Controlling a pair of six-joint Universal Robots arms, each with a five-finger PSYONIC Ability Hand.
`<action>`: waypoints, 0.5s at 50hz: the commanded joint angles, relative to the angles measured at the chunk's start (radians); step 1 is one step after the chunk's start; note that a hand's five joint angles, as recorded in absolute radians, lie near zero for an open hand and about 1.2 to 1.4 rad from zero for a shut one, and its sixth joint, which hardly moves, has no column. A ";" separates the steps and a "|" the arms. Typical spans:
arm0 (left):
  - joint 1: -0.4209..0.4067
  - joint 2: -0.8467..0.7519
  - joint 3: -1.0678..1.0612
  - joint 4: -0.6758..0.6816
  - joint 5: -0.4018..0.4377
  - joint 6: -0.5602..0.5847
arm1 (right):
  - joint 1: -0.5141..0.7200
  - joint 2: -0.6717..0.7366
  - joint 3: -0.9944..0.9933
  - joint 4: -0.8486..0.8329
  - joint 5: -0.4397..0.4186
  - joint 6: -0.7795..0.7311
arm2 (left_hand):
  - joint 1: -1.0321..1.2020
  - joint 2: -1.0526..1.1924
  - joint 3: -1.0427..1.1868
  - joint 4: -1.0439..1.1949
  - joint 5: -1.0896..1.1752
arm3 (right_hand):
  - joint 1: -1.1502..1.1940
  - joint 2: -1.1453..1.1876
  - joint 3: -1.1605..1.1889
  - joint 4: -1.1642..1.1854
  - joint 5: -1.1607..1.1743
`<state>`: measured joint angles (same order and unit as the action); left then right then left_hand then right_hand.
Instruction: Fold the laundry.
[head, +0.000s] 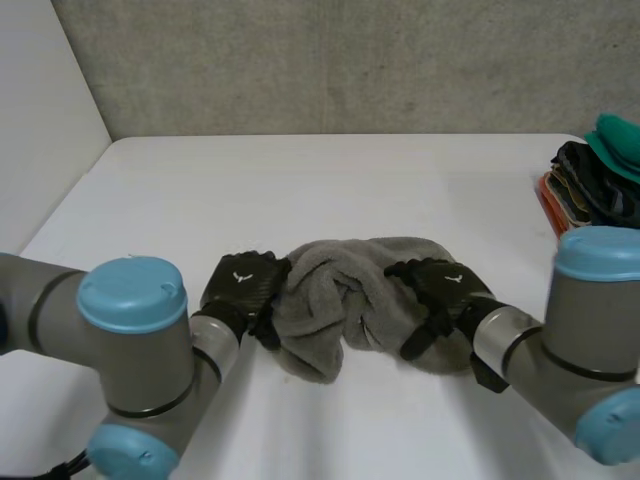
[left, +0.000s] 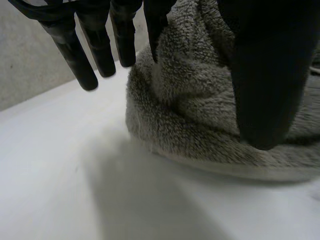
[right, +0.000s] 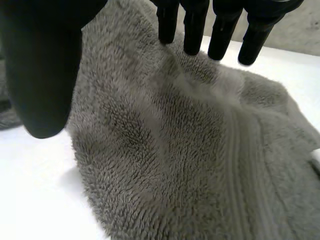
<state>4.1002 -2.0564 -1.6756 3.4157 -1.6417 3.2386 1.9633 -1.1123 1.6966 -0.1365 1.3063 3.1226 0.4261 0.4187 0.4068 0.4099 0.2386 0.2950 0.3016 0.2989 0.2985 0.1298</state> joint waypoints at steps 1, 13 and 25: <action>-0.008 -0.068 0.043 0.135 -0.006 0.010 | 0.034 0.075 -0.066 -0.038 0.074 -0.010 | 0.456 0.463 0.475 0.472 0.469 | 0.859 0.853 0.856 0.856 0.850; -0.078 0.206 0.037 0.028 -0.021 0.013 | -0.003 -0.242 -0.051 0.015 0.103 -0.318 | 0.970 0.978 0.989 0.986 0.983 | 1.101 1.095 1.097 1.098 1.092; -0.041 0.440 0.100 -0.222 -0.010 0.017 | -0.109 -0.383 -0.296 0.308 0.097 -0.639 | 0.970 0.978 0.989 0.986 0.983 | 1.101 1.095 1.097 1.098 1.092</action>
<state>4.0487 -1.6530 -1.6203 3.3032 -1.6577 3.2533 1.8714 -1.4997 1.5279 0.0593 1.4166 2.5399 1.1488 1.1948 1.1880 1.1969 0.9727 1.1034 1.1674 1.1901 1.1961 0.9863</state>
